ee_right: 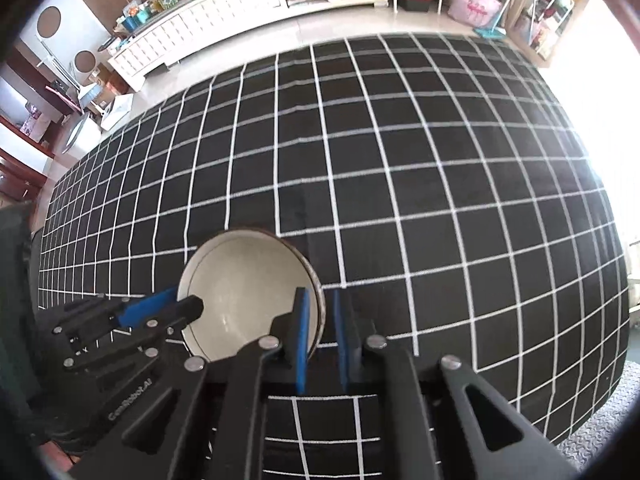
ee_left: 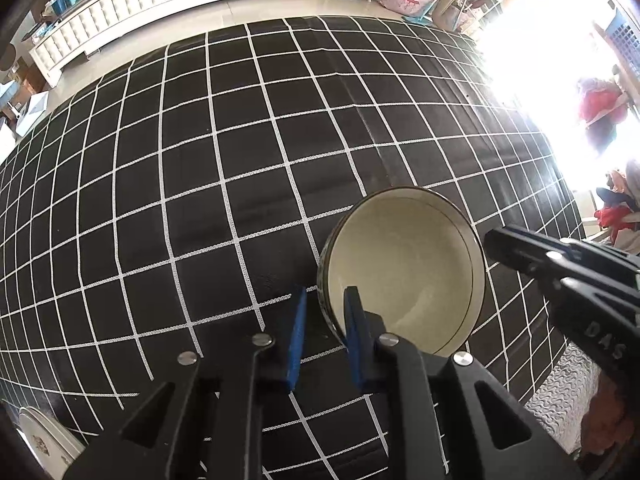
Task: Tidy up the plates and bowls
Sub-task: 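Carry the speckled bowl with the left tool over the nested bowls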
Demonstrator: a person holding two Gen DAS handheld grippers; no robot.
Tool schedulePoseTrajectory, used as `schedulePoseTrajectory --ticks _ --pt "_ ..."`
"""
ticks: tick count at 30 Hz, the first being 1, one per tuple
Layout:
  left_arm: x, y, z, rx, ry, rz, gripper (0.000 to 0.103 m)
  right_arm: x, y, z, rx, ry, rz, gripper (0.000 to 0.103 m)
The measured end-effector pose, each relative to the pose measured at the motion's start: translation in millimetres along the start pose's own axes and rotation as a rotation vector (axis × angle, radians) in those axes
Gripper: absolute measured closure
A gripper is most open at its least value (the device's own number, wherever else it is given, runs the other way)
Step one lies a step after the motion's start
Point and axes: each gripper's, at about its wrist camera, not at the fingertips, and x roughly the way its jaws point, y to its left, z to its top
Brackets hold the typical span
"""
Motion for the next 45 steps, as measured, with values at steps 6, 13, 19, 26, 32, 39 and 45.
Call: schedulePoseTrajectory --ticks 6,13,19,26,32,39,45 --pt "3 -2 1 0.006 -0.001 -0.003 0.093 28 -7 -1 0.031 0.054 0.053 0.09" --pt "5 -11 0 0.025 -0.016 0.026 0.094 26 -5 -5 0.019 0.041 0.027 0.092" --pt "3 -14 -4 0.023 -0.01 0.031 0.095 22 -4 -15 0.055 0.046 0.046 0.093" --pt "-15 -3 -28 -0.008 -0.016 0.007 0.095 2 16 -36 0.047 0.045 0.043 0.093" --pt "-56 9 -59 -0.02 -0.055 0.01 0.095 -29 47 -47 0.015 0.009 0.045 0.093" --pt "-115 39 -95 -0.056 -0.127 0.022 0.095 -63 99 -58 -0.046 -0.041 0.046 0.092" --pt "-155 69 -119 -0.107 -0.183 0.023 0.095 -84 141 -72 -0.098 -0.071 0.063 0.092"
